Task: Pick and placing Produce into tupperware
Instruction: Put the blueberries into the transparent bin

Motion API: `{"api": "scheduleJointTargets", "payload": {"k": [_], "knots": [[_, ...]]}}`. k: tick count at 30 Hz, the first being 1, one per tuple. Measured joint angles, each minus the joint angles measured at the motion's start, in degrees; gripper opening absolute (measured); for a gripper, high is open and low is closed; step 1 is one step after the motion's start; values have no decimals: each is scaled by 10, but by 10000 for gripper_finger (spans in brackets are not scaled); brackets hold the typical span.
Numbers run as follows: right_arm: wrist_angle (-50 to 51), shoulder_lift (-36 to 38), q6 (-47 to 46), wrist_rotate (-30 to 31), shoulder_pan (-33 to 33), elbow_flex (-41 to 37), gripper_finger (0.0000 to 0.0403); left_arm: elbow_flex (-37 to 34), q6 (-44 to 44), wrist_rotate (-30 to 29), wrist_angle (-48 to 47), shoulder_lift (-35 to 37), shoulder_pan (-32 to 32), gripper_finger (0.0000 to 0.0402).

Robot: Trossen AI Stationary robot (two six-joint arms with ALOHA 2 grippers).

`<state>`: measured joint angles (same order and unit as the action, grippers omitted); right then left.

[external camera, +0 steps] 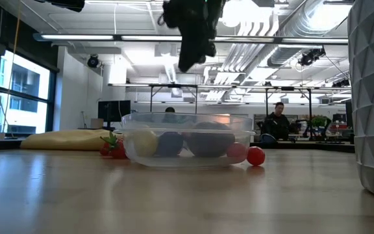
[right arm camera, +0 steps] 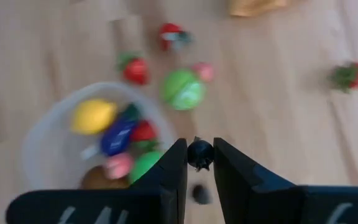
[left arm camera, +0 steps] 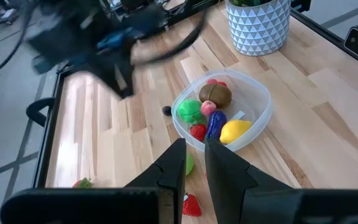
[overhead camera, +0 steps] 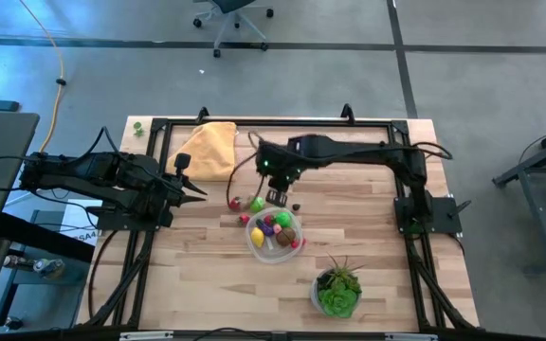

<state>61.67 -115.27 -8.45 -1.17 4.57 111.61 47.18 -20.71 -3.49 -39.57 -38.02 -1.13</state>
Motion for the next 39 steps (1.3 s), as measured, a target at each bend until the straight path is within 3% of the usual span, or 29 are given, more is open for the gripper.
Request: {"api": "scheduleJointTargets", "payload": {"k": [8, 11, 17, 25, 39], "knots": [[-14, -1, 29, -4, -79, -4, 50, 0, 0, 0, 0, 0, 0, 51], [-69, -1, 26, 4, -93, -44, 50, 0, 0, 0, 0, 0, 0, 51], [-158, -1, -11, -29, -80, -150, 50, 0, 0, 0, 0, 0, 0, 51], [-213, 0, -18, -38, -71, -217, 50, 0, 0, 0, 0, 0, 0, 51], [-252, 0, 0, -34, -69, -236, 63, 0, 0, 0, 0, 0, 0, 51]]}}
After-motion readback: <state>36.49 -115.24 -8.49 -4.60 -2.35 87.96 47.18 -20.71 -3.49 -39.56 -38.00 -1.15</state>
